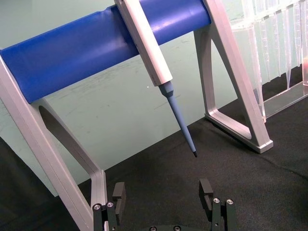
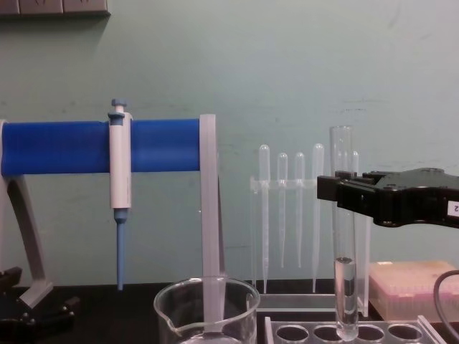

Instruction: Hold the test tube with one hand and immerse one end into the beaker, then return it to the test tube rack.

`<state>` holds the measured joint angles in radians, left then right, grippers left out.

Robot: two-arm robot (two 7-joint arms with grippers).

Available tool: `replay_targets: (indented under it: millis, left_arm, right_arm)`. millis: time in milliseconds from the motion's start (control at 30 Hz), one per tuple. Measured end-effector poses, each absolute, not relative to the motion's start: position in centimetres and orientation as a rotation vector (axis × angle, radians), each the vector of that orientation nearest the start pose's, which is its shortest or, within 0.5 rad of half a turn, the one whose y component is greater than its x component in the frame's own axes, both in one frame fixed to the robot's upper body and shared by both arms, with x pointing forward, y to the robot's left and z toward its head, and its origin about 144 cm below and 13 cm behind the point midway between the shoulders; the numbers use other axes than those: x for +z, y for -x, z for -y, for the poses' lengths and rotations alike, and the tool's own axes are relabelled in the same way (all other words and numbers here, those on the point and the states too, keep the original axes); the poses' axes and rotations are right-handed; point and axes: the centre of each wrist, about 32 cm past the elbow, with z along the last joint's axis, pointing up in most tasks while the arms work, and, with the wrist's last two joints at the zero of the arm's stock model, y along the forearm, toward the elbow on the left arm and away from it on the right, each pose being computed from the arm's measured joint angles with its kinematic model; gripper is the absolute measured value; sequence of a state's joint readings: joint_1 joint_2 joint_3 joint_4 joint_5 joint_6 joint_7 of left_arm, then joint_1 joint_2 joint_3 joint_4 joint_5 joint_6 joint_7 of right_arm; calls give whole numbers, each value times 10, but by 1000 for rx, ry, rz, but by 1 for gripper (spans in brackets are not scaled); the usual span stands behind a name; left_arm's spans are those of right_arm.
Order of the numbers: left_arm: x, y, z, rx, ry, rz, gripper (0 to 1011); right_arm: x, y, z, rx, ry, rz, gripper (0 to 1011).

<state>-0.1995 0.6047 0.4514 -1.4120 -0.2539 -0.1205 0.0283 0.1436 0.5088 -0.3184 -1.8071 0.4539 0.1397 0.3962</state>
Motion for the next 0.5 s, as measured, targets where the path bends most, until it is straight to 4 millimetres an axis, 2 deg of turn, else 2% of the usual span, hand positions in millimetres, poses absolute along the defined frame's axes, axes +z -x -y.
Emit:
replay_targets:
  millis: [500]
  left_arm:
    - [1140,-489,-310,1248,-304,285,1000]
  right_arm:
    - [1241,-469,249,-791,24,95,226]
